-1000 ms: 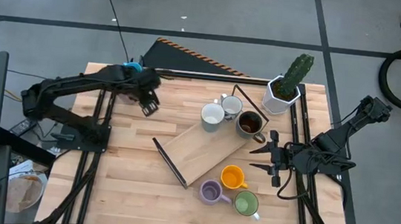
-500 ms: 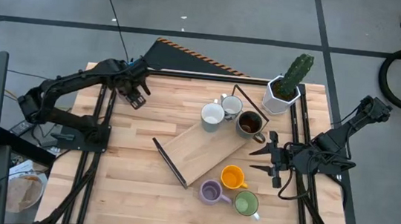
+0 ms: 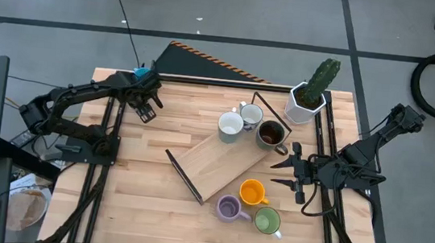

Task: Place coffee mugs
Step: Put the top violet mug on the shelf

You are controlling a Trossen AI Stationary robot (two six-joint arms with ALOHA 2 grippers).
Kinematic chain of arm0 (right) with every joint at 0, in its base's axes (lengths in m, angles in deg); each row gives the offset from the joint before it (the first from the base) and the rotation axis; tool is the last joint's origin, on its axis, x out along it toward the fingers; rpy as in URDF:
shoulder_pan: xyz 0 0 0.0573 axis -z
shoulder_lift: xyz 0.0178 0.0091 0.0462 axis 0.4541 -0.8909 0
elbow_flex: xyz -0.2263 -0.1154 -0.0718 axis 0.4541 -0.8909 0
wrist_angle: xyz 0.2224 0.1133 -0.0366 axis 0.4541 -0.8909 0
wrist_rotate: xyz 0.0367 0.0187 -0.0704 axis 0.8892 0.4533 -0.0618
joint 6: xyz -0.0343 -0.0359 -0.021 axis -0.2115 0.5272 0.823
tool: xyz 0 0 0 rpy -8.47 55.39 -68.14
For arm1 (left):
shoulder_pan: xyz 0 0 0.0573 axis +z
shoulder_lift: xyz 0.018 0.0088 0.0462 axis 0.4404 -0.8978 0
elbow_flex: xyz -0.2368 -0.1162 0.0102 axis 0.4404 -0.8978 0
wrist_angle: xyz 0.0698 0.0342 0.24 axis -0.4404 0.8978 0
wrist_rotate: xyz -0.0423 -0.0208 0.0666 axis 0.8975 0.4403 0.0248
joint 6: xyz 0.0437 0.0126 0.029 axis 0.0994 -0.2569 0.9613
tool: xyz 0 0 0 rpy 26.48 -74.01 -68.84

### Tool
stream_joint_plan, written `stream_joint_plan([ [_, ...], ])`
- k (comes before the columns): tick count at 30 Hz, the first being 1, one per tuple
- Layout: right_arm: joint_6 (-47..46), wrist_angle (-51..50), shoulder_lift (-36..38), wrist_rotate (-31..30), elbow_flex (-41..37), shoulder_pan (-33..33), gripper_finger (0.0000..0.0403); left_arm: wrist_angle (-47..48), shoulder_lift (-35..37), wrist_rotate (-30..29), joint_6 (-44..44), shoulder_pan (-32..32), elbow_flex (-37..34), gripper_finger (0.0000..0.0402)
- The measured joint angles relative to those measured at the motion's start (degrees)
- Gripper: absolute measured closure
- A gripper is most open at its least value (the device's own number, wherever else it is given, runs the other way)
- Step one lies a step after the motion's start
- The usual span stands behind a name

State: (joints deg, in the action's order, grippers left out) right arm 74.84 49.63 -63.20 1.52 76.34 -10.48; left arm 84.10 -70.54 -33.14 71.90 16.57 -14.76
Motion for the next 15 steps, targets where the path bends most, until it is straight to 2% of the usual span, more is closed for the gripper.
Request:
stream_joint_plan([
  [3, 0.0, 0.1, 0.0, 0.0, 0.0, 0.0, 0.0212, -1.4, 0.0, 0.0, -0.1, 0.0, -1.3, 0.0249],
  [6, 0.0, 0.1, 0.0, 0.0, 0.0, 0.0, 0.0212, -1.6, 0.0, -0.1, -3.6, 0.0, -1.4, 0.03],
  [8, 0.0, 0.1, 0.0, 0.0, 0.0, 0.0, 0.0212, -1.2, 0.0, 1.6, -7.1, -0.2, -1.2, 0.0343],
  [10, 0.0, 0.1, 0.0, 0.0, 0.0, 0.0, 0.0212, 1.5, -0.1, 5.9, -11.2, -0.3, -0.1, 0.0379],
  [12, 0.0, 0.1, 0.0, 0.0, 0.0, 0.0, 0.0212, 2.7, -0.1, 8.5, -14.8, -1.7, 1.7, 0.038],
  [15, 0.0, 0.3, 0.0, 0.0, 0.0, 0.0, 0.0212, 6.0, -0.1, 8.0, -19.0, -5.4, 4.9, 0.038],
])
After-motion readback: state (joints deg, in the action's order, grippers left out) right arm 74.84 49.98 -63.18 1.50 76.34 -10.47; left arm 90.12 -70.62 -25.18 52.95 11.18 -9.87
